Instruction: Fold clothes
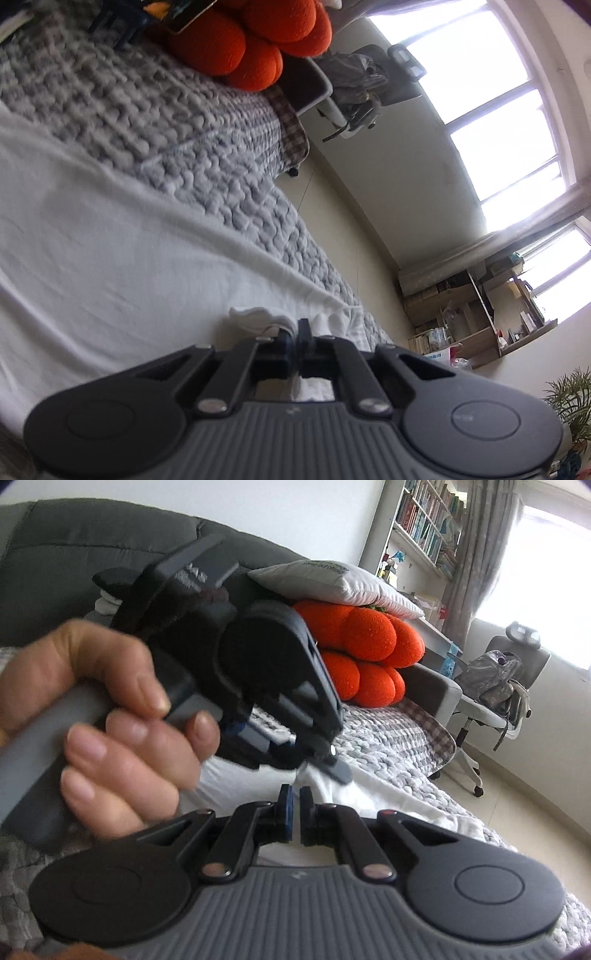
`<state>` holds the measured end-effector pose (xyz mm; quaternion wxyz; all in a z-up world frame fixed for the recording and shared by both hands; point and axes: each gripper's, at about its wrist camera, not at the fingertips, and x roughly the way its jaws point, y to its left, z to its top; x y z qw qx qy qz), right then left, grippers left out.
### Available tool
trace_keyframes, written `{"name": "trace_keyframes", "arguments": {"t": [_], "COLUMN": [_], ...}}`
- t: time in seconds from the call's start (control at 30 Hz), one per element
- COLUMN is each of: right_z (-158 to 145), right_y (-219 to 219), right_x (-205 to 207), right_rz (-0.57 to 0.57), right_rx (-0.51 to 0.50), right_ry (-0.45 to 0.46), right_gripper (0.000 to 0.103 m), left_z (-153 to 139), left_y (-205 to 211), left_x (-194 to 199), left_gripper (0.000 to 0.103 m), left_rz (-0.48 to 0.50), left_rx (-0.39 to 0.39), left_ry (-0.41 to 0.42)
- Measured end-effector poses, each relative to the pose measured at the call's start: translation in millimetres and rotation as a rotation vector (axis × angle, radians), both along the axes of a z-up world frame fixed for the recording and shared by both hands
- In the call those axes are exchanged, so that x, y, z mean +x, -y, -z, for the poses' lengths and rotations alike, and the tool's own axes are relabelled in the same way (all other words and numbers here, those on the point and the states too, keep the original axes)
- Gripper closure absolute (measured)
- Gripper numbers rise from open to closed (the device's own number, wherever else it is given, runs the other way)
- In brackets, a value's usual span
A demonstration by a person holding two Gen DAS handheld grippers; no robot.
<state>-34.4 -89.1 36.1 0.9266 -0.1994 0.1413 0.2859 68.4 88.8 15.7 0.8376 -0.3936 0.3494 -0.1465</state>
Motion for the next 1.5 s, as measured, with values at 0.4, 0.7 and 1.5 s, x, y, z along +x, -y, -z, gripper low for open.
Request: {"name": "trace_keyframes", "arguments": {"t": [0.4,0.7,1.5], "right_z": [11.0,19.0,-0.8], "right_y": [-5.6,-29.9,-70.6], "right_x": [-2.9,12.5,9.9], "right_rz": [0.063,0.102,0.055], "right_rx": [-0.081,-0.199,-0.006], "right_ry": [0.050,0.150,0.093], "right_gripper": [0.051,0.083,0.100], "left_z": [-0.4,-5.2,-25.5], "left_y": [-3.8,-4.5,-57.6], "left_x": [-3.1,-3.8,3.2], "left_gripper": [0.101,0.101,0.101], "left_rz": [0.013,0.011,0.004], "left_rx": [-0.029,-0.026,0.150], "left_ry": [-0.012,-0.023,0.075]}}
